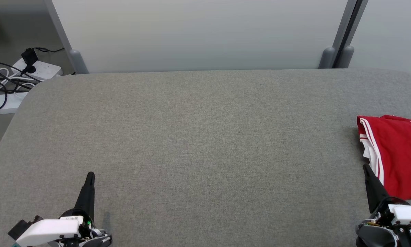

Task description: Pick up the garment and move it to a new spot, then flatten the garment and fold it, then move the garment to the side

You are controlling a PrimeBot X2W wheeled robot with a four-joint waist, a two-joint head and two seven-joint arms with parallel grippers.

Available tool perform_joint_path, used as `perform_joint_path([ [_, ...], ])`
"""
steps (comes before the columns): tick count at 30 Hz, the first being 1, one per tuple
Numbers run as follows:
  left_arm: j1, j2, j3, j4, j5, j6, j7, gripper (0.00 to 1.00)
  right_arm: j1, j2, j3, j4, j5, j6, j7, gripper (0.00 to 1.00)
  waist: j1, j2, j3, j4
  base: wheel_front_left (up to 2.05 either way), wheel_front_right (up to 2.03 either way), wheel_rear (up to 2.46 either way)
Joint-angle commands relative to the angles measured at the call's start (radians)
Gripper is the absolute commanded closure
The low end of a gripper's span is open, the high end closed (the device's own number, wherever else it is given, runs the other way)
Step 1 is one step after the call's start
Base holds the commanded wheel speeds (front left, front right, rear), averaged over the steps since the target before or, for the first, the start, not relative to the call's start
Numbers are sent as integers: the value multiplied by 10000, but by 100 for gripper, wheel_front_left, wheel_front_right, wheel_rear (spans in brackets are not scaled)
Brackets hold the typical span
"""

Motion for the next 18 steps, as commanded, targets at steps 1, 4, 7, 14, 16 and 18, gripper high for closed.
perform_joint_path([
  [1,-582,202,327,-275,-42,-84,76,100,-155,-104,149,-307,110,44,75,100,0,0,0,0,0,0,0],
  [4,-582,202,327,-275,-42,-84,76,100,-155,-104,149,-307,110,44,75,100,0,0,0,0,0,0,0],
  [7,-582,202,327,-275,-42,-84,76,100,-155,-104,149,-307,110,44,75,100,0,0,0,0,0,0,0],
  [14,-582,202,327,-275,-42,-84,76,100,-155,-104,150,-307,110,44,75,100,0,0,0,0,0,0,0],
  [16,-582,202,327,-275,-42,-84,76,100,-155,-104,150,-307,111,44,75,100,0,0,0,0,0,0,0],
  [18,-582,202,327,-275,-42,-84,76,100,-155,-104,150,-307,111,44,75,100,0,0,0,0,0,0,0],
])
